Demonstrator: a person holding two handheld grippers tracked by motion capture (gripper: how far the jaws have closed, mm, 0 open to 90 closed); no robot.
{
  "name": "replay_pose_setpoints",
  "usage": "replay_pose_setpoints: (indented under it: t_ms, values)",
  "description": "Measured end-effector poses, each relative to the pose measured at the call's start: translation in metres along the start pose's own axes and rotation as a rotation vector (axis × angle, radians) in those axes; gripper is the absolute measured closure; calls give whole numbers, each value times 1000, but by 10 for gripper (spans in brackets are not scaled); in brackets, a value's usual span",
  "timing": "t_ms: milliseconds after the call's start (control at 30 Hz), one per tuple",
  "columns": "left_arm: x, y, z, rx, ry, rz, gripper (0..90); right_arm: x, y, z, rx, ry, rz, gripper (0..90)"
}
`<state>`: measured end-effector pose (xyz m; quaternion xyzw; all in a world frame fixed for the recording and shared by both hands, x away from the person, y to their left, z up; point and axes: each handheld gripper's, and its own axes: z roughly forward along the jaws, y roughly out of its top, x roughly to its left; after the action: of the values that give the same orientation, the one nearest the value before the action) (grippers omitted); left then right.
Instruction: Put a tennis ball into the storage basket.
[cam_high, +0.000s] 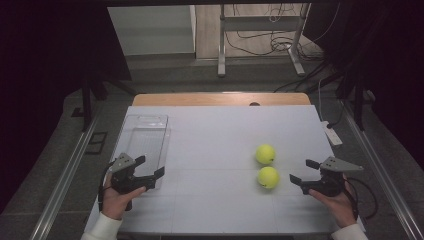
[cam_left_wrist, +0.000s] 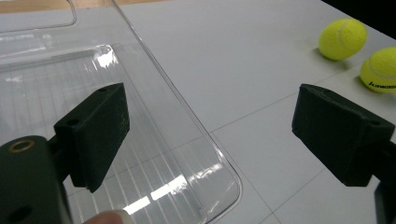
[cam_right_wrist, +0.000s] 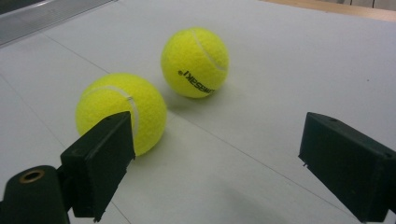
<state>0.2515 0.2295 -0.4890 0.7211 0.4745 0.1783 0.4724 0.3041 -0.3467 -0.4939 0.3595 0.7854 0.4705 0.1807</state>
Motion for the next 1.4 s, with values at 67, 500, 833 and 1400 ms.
replay_pose_setpoints:
  t_ms: [67,500,833,1400]
  values:
    - [-1,0,-1,0,1,2,122,1,0,0,0,4,-5,107]
    - [0,3,-3,-13,4,-10,121,3,1,0,-8,7,-9,121]
    - [-1,1,-3,-8,-7,-5,119,5,1,1,-5,11,-10,123]
    - [-10,8,3,11,2,19,115,6,1,2,-2,15,1,126]
